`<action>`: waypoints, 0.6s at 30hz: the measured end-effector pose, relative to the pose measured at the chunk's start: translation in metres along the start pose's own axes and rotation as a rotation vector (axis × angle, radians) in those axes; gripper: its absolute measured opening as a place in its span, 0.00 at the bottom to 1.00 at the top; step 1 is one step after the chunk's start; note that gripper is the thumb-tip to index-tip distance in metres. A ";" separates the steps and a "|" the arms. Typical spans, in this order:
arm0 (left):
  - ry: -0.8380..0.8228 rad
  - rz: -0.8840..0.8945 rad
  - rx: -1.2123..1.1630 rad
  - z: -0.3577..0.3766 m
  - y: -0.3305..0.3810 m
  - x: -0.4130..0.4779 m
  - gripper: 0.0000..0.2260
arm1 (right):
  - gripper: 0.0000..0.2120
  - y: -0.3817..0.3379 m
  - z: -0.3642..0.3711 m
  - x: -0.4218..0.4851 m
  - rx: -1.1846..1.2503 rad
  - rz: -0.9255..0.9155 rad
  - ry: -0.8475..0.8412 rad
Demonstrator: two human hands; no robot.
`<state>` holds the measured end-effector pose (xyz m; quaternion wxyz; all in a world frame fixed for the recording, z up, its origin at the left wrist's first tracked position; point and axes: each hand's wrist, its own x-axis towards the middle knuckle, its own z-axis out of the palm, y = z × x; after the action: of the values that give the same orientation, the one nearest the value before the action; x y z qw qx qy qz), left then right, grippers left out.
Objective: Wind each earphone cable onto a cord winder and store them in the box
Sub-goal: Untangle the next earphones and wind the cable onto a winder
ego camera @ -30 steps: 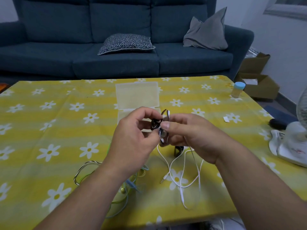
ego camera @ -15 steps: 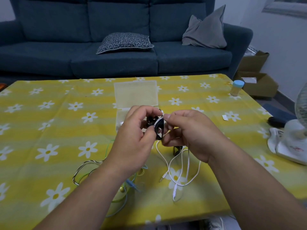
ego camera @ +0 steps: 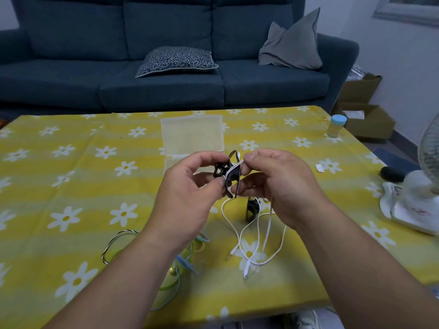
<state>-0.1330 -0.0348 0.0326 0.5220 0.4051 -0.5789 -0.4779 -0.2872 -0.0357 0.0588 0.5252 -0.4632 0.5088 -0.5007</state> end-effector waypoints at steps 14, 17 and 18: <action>-0.130 -0.047 -0.230 0.002 -0.003 0.001 0.14 | 0.12 -0.003 -0.007 0.000 0.008 0.023 0.026; -0.189 -0.032 -0.191 0.000 -0.002 0.000 0.14 | 0.10 -0.005 -0.013 0.001 -0.047 -0.018 0.052; -0.204 -0.031 -0.181 -0.001 -0.001 0.000 0.14 | 0.10 -0.005 -0.015 0.002 -0.073 -0.038 0.065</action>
<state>-0.1323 -0.0354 0.0312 0.4875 0.3144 -0.5770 -0.5750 -0.3028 -0.0375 0.0629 0.4814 -0.4753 0.5345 -0.5066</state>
